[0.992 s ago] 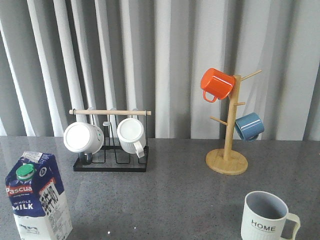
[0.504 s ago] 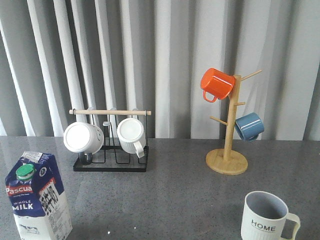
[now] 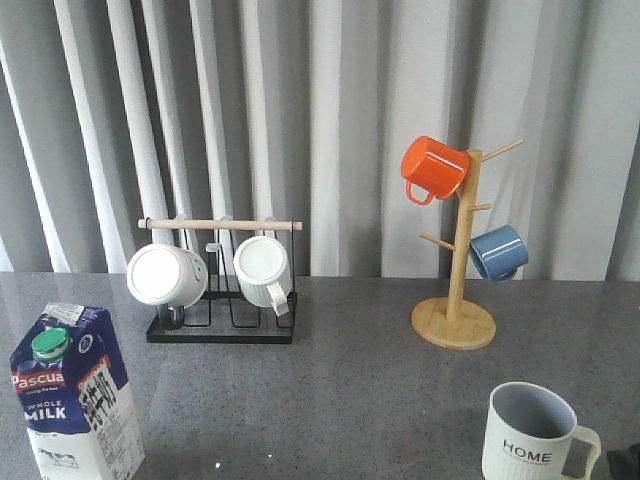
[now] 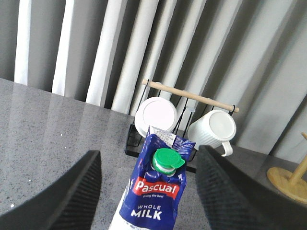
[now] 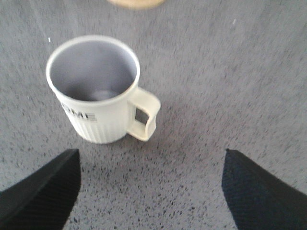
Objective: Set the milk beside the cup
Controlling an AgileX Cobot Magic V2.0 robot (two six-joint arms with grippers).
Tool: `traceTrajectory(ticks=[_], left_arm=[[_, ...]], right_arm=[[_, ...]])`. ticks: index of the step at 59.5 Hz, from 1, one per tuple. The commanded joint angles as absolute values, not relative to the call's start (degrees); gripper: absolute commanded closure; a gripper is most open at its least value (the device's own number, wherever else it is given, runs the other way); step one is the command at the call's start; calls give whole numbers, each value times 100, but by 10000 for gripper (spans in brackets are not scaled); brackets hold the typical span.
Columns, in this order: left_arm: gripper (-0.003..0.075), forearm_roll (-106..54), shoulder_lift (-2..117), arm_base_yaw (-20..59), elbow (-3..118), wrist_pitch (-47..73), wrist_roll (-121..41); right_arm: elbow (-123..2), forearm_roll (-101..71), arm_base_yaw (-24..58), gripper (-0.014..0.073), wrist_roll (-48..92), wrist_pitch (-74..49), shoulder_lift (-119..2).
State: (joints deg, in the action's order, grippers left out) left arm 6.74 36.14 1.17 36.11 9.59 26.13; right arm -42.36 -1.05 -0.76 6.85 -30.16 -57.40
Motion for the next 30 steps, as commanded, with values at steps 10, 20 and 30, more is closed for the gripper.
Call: traceTrajectory(ticks=[10,20,30], left_arm=[[291,682,3677,123,3819,566,2611],[291,682,3677,123,3819,583,2611],[291,682,3677,123,3819,583,2611]], right_arm=[[-4118,-152,-78,18,670,-1962,-6256],[-4118,-128,-78,18,664,-1801,-6772],[-4118,0,-85,22,664,-1391,-7128]])
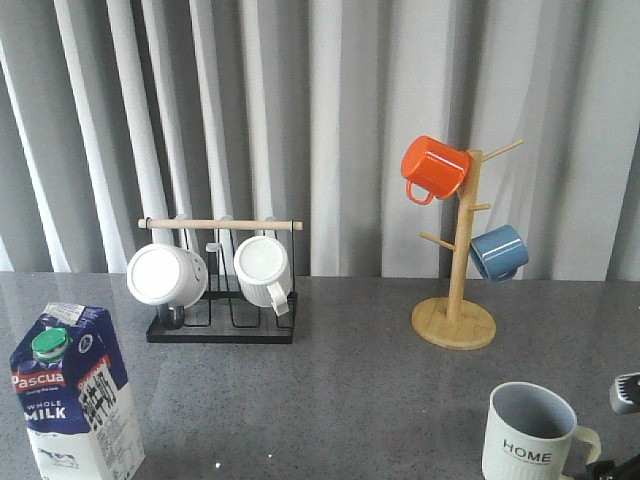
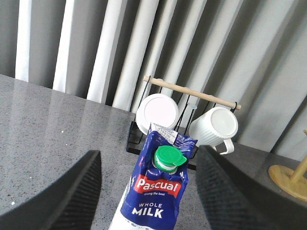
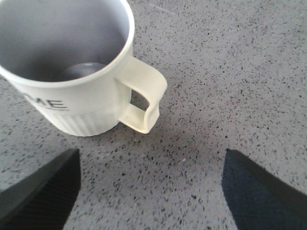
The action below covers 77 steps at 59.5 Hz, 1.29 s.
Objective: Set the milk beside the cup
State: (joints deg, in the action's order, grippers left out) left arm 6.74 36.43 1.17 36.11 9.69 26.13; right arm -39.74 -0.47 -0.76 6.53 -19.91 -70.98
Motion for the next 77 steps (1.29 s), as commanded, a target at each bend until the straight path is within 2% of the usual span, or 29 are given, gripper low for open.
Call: traceTrajectory(ticks=[1,25,30,36,46,47,65,77], left_arm=[[291,682,3677,123,3819,583,2611],[291,682,3677,123,3819,583,2611],[291,682,3677,123,3819,583,2611],[291,682,3677,123,3819,578,2611],[291,682,3677,123,3819,578,2611],[291,682,3677,123,3819,571,2611],[291,682,3677,123,3819,584,2611],[291,682,3677,123,3819,584,2611]], right_arm=[[-4118,0,-85,22,664,-1360,-7147],[-4144,40,-83,36,817,-626,-7777],[-4146,70,-83,67,956,-211,-8038],[-4157,60,-83,197,1034,0,-8291],[-4157,233,-78,599,1201,374,-8462],[-4157,234,-78,611,1201,405,-8462],[-4548,234,-47,604,1113,79,-7889],[-5205,116,734,604,1113,-449,-7615]])
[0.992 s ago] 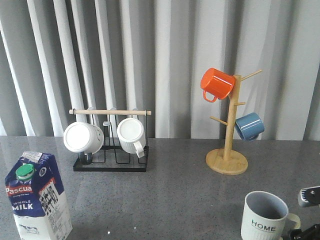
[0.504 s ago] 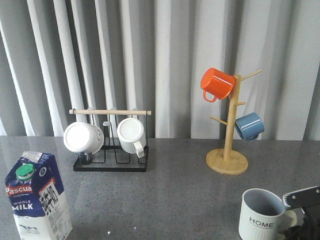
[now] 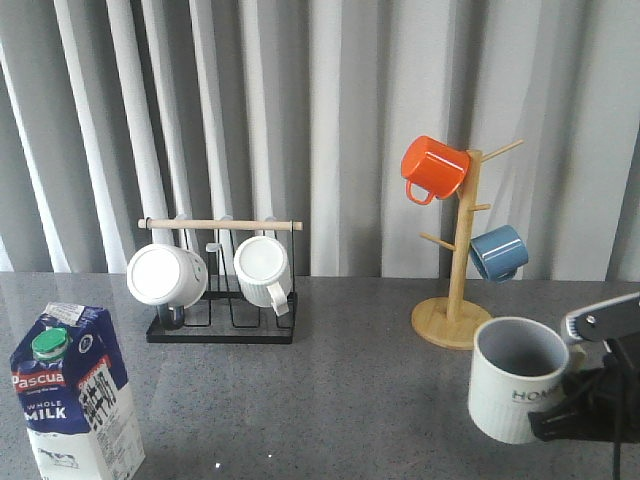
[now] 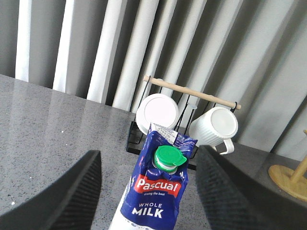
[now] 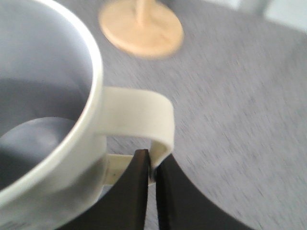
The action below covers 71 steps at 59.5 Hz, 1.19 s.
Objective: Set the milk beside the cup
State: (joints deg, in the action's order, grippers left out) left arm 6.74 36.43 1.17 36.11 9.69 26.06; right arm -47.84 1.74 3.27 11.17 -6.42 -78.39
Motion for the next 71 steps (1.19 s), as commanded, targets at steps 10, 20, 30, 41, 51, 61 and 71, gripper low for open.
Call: traceTrajectory(ticks=[10,20,30,41,51,61,71], left_arm=[[291,682,3677,123,3819,584,2611],[291,682,3677,123,3819,584,2618],[291,682,3677,123,3819,584,2618],[291,682,3677,123,3819,584,2618],[291,680,3677,123,3819,596,2618],[291,680,3677,123,3819,648,2618],[291,680,3677,123,3819,688,2618]], right_arm=[[-5512,95,1714,601,1064,-410,-8023],[-5551,-60,1989,599,961,-327,-8649],[-5551,-183,1982,597,955,-294,-9039],[-5551,-314,1982,591,960,-336,-9271],[-5551,-315,1970,580,940,-478,-9302],[-5551,-315,1970,536,940,-717,-9302],[-5551,-315,1970,407,828,-927,-9302]])
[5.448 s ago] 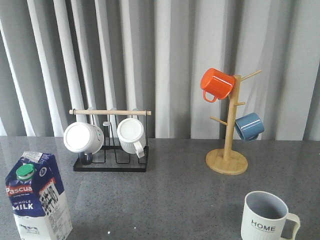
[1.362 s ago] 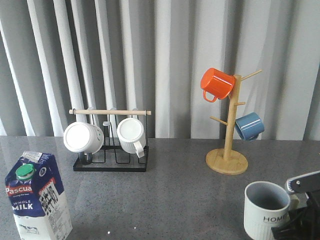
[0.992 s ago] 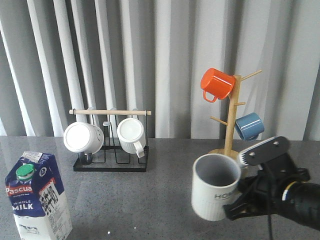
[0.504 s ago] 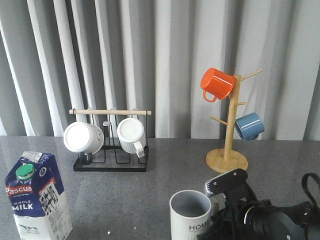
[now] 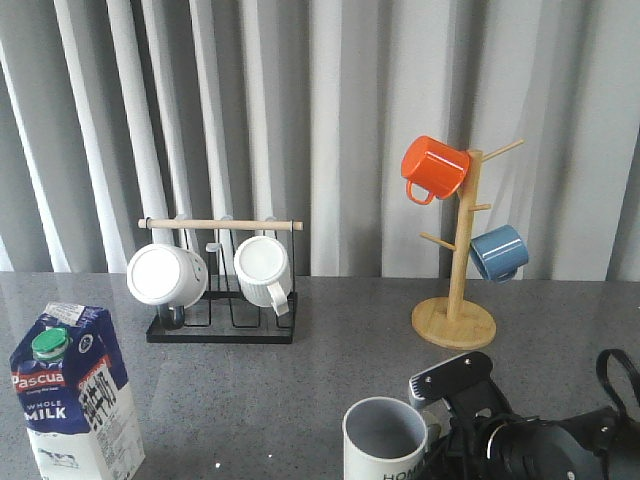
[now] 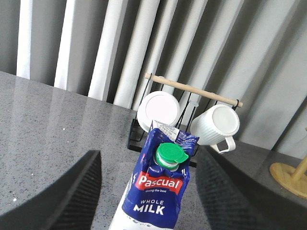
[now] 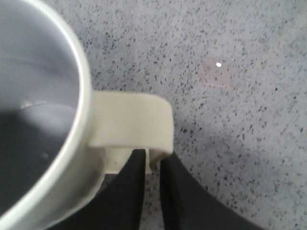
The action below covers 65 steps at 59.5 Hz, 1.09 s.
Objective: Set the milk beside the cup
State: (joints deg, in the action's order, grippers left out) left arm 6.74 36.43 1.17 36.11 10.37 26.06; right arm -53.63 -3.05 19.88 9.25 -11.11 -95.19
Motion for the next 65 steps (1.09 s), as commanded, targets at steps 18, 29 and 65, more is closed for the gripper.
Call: traceTrajectory(ticks=[18,29,65], left_arm=[[291,680,3677,123,3819,759,2618],[291,680,3677,123,3819,765,2618],[291,680,3677,123,3819,870,2618]], right_arm=[[-5551,-315,1970,174,692,-1214,-9289],[-5551,-302,1970,174,685,-1240,-9035],[-5509,-263,1970,326,817,-3629,-6389]])
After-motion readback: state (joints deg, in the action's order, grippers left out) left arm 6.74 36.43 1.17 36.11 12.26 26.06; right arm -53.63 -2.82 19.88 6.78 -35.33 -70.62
